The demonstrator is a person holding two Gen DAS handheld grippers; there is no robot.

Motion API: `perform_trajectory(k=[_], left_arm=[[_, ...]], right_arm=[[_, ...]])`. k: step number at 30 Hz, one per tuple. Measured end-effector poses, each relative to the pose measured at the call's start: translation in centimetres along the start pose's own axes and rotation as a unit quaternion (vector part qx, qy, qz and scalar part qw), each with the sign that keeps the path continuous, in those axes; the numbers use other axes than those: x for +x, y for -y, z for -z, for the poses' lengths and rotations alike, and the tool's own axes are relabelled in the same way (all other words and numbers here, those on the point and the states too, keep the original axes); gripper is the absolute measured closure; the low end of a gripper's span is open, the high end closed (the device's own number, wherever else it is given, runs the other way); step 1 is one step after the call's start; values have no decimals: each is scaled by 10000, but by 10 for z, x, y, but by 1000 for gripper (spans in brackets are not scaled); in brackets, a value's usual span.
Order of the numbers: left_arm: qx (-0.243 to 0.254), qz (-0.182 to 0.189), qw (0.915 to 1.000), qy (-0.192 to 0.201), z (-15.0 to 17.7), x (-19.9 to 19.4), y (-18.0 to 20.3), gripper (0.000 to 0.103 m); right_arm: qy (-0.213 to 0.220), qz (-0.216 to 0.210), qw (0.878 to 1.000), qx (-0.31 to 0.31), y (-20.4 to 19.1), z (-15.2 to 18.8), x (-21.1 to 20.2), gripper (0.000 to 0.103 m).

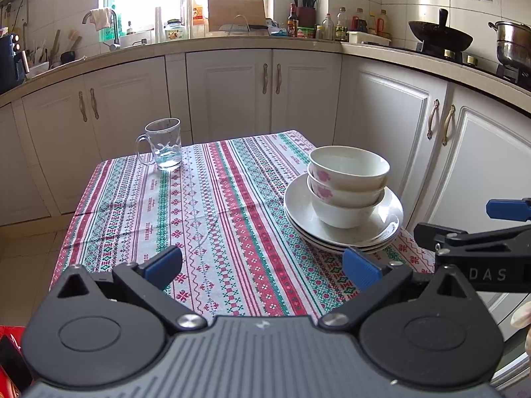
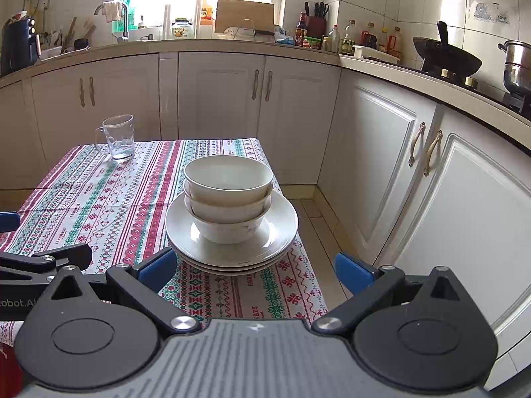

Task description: Organize plates and bowls

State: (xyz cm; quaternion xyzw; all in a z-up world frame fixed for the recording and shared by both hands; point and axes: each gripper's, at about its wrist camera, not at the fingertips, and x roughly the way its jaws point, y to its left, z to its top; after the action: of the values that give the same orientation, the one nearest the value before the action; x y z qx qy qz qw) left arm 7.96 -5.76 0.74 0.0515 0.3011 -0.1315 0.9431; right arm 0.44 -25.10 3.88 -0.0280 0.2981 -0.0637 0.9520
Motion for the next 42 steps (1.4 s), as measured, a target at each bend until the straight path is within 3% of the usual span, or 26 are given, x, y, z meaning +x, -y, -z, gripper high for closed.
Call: perform_trajectory(k=[42], left_arm=[[-72,1,10000,-46,1,1,-2,1]], right_arm=[[11,64,10000,-52,0,-1,0,0]])
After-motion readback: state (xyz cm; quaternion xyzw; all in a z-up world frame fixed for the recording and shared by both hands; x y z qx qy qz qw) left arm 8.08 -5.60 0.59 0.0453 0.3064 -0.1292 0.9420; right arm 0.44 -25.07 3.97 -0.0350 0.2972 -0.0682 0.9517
